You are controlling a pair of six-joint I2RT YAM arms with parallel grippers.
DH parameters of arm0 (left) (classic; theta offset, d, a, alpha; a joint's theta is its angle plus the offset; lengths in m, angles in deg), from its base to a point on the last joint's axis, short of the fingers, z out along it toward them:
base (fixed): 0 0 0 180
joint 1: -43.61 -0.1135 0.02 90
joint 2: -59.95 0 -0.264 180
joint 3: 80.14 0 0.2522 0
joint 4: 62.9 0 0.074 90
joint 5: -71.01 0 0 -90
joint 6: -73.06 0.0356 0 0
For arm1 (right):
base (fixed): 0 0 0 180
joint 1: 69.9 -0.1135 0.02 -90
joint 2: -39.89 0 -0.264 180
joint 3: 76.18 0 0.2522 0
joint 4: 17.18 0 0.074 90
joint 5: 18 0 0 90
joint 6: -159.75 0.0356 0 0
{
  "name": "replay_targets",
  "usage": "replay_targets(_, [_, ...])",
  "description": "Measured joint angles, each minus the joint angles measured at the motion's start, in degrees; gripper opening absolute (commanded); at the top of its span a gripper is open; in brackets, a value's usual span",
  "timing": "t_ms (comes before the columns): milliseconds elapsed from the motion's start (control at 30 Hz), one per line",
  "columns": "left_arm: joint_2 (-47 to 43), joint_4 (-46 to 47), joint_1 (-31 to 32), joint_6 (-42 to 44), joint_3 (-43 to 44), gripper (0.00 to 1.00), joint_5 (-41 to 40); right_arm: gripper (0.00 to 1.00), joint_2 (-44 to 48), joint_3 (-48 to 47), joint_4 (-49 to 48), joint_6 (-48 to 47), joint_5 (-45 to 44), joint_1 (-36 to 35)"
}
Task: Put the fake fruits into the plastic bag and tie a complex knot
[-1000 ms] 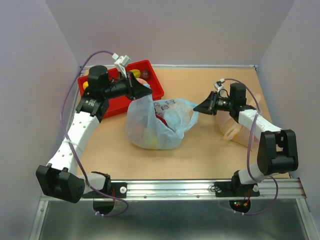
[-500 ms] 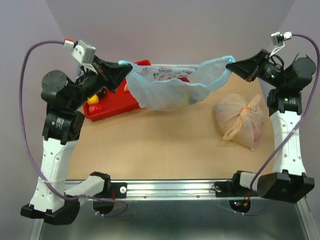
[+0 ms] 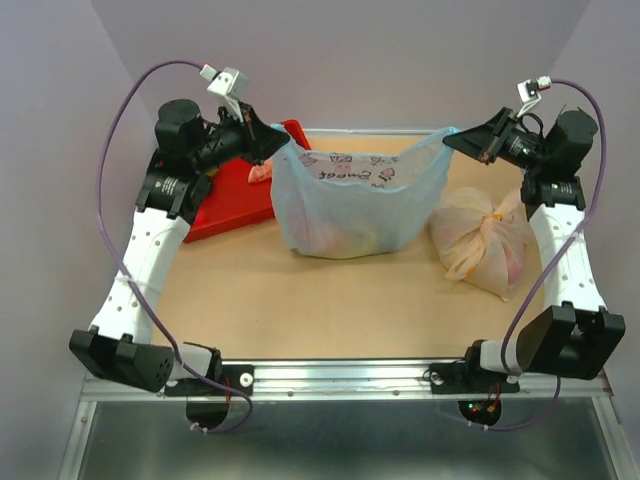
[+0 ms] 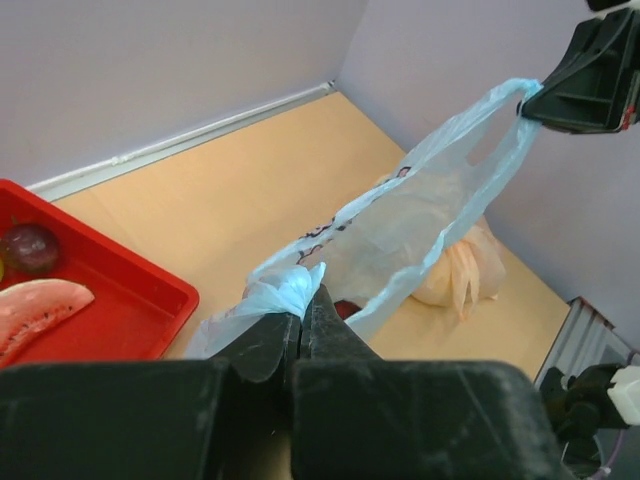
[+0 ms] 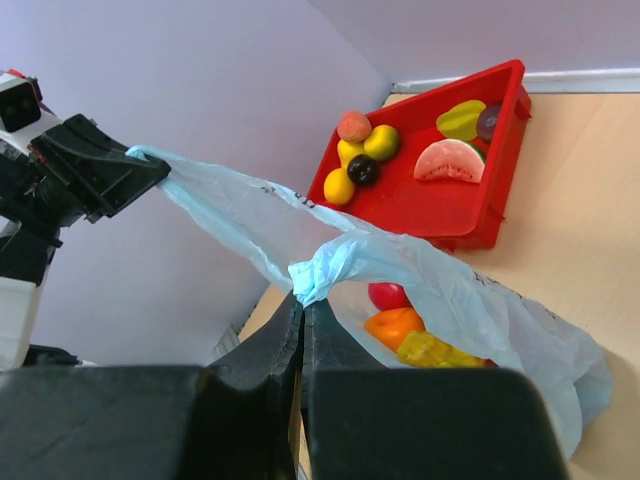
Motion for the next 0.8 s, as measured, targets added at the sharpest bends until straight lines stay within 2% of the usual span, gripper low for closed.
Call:
replay_targets(167, [-6.47, -0.61, -1.49, 1.6, -6.88, 0.0, -1.05, 0.01, 4.13, 2.93, -0.07, -1.36, 0.87, 0.0])
replay_targets(267, [-8.66, -0.7, -4.85, 0.26, -7.15, 0.0, 1.07, 0.0, 5.57, 3.17, 0.31, -1.62, 1.57, -0.02])
replay_targets(533, [-10.1, 1.77, -6.75, -3.34, -3.61, 0.0, 7.43, 0.0, 6.34, 1.79, 0.26, -0.44, 1.84, -0.02])
replay_targets(800, [-9.31, -0.13, -6.86, -4.17, -8.41, 0.0, 7.82, 0.0, 9.66, 7.06, -0.09, -0.31, 1.68, -0.02])
